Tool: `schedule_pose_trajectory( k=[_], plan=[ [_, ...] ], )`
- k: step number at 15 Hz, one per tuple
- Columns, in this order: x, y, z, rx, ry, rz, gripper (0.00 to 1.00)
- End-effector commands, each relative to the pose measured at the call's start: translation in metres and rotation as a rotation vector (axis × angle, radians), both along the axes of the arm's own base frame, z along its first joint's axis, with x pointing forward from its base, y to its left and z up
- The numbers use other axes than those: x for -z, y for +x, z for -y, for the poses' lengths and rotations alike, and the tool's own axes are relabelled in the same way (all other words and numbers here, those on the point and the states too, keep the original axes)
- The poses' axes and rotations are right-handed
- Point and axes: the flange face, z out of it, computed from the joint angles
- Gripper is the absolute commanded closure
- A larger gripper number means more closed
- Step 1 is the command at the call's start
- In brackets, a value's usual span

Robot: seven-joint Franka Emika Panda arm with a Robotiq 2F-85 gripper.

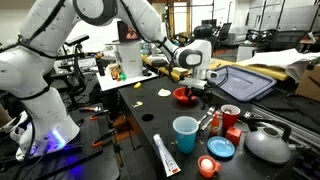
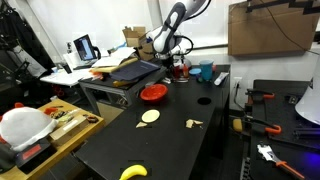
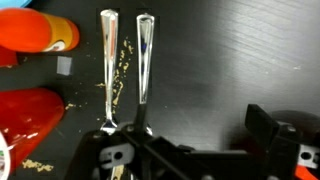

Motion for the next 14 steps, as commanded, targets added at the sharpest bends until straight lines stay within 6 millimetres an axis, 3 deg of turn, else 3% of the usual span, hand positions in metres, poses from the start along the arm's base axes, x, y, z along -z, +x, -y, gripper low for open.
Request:
schedule_pose_trajectory(
  k=[1,9,14],
  plan=[
    [-0.045,-0.033,-0.034,0.002,-0.005,-0.009,0.00],
    [-0.119,-0.060,-0.106,0.028,0.089,-0.005,0.00],
    [-0.147,-0.064,-0.149,0.064,0.070,0.013,0.00]
  ],
)
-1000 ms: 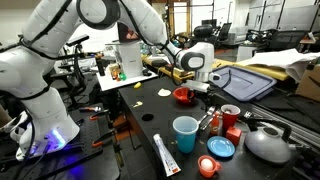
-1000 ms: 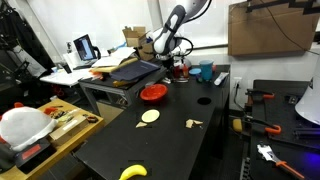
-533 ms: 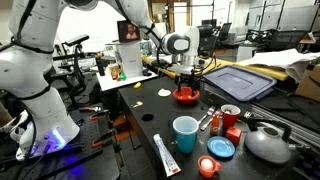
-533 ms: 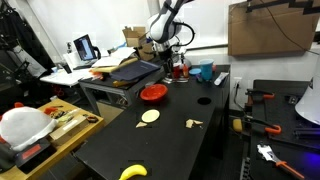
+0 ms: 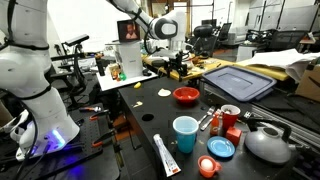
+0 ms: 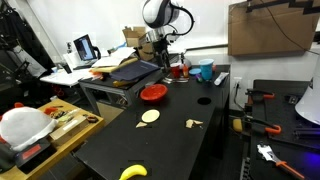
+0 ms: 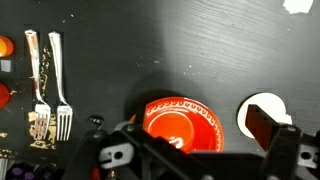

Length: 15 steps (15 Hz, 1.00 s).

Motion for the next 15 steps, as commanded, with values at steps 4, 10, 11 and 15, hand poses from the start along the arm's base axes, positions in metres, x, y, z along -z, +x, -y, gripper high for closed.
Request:
schedule_pose_trajectory(
  k=[4,10,11,15],
  plan=[
    [-0.039,-0.020,-0.055,0.046,-0.063,-0.016,0.00],
    [-0.099,-0.044,-0.102,0.028,-0.074,-0.073,0.00],
    [-0.111,-0.047,-0.109,0.024,-0.070,-0.069,0.00],
    [-0.150,-0.056,-0.140,0.026,-0.088,-0.026,0.00]
  ],
)
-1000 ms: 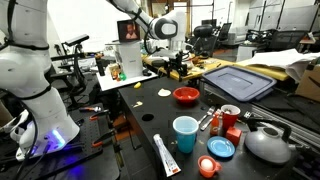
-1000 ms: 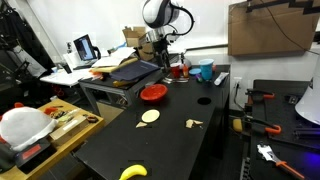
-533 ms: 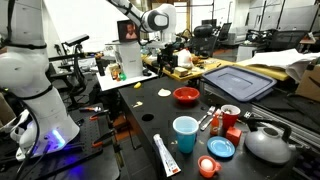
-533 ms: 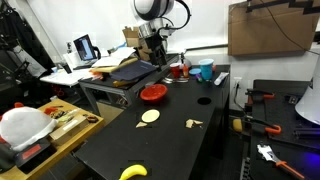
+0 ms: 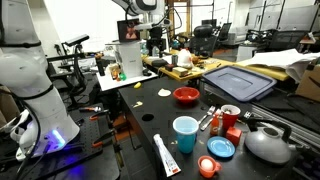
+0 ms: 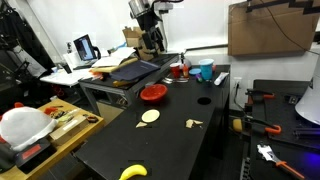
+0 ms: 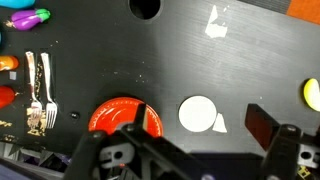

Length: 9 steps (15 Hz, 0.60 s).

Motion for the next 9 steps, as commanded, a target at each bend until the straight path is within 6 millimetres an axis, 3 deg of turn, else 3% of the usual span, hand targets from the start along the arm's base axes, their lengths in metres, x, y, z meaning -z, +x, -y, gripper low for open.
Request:
schedule_pose_trajectory(
  k=[1,5,9],
  plan=[
    [-0.035,-0.014,-0.025,0.020,-0.020,0.026,0.00],
    [-0.056,-0.015,-0.054,0.024,0.001,0.053,0.00],
    [-0.074,-0.014,-0.069,0.012,0.022,0.037,0.00]
  ],
)
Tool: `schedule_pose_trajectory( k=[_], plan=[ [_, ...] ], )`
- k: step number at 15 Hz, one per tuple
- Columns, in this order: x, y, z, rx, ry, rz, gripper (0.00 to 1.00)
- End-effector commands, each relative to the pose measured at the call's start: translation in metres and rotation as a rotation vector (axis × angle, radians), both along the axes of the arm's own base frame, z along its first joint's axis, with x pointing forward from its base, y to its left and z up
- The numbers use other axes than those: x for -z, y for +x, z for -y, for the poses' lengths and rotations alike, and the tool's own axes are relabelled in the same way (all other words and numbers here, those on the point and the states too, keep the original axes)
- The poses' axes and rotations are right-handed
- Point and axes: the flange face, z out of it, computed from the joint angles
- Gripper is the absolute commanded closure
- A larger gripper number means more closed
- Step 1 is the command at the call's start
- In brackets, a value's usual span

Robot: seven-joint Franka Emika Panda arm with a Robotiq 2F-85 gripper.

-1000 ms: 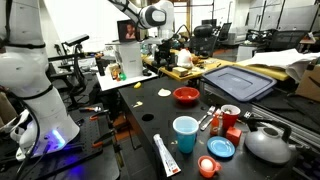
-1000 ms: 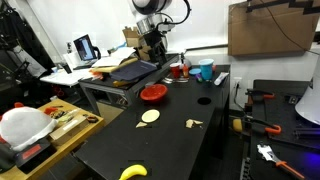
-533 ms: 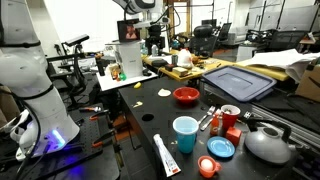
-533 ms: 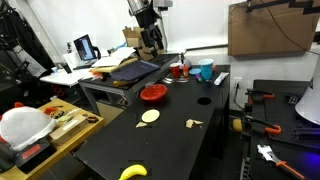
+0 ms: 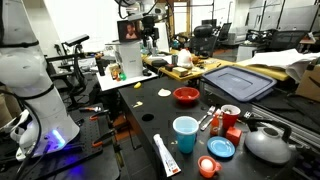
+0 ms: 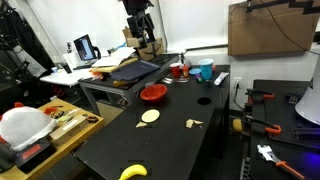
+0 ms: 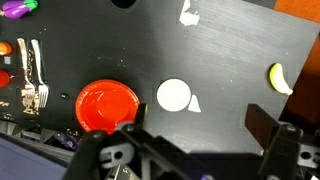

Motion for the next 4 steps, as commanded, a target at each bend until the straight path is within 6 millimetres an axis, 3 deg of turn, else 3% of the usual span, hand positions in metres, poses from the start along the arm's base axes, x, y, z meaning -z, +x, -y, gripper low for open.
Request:
schedule_pose_trajectory(
  k=[1,4],
  plan=[
    [-0.0221,-0.0008,-0.0109,0.013,0.022,-0.028,0.00],
    [-0.0170,-0.0019,-0.0087,0.011,0.005,-0.027,0.00]
  ],
)
